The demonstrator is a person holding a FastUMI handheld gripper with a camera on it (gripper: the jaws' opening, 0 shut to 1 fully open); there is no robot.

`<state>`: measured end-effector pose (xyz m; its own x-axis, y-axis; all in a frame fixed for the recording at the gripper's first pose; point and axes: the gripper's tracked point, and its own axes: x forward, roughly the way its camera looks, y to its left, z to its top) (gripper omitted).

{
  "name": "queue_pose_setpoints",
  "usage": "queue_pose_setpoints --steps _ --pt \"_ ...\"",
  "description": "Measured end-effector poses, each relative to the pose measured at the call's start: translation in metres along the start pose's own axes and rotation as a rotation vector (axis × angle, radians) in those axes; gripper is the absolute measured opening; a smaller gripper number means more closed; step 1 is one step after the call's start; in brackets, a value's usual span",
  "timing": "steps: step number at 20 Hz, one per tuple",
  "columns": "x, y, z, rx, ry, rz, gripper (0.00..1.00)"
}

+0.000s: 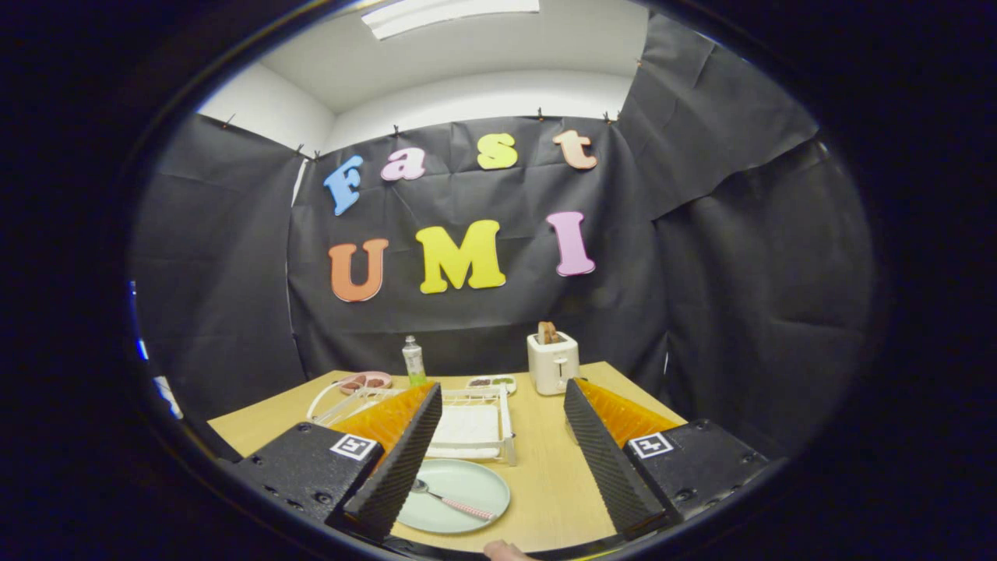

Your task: Take the plate from the dish rack, then take the spoon from the basket and place it into the plate.

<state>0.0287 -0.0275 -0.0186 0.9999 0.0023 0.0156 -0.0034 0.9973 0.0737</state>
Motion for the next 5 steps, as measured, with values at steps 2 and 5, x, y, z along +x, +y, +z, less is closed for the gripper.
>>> queue_pose_setpoints --steps 2,5 --pt "0.0017 -0.001 -0.0046 -0.005 0.007 -0.005 1.0" --pt "0.0029 0.0032 -0.0121 0.001 0.03 0.008 1.0"
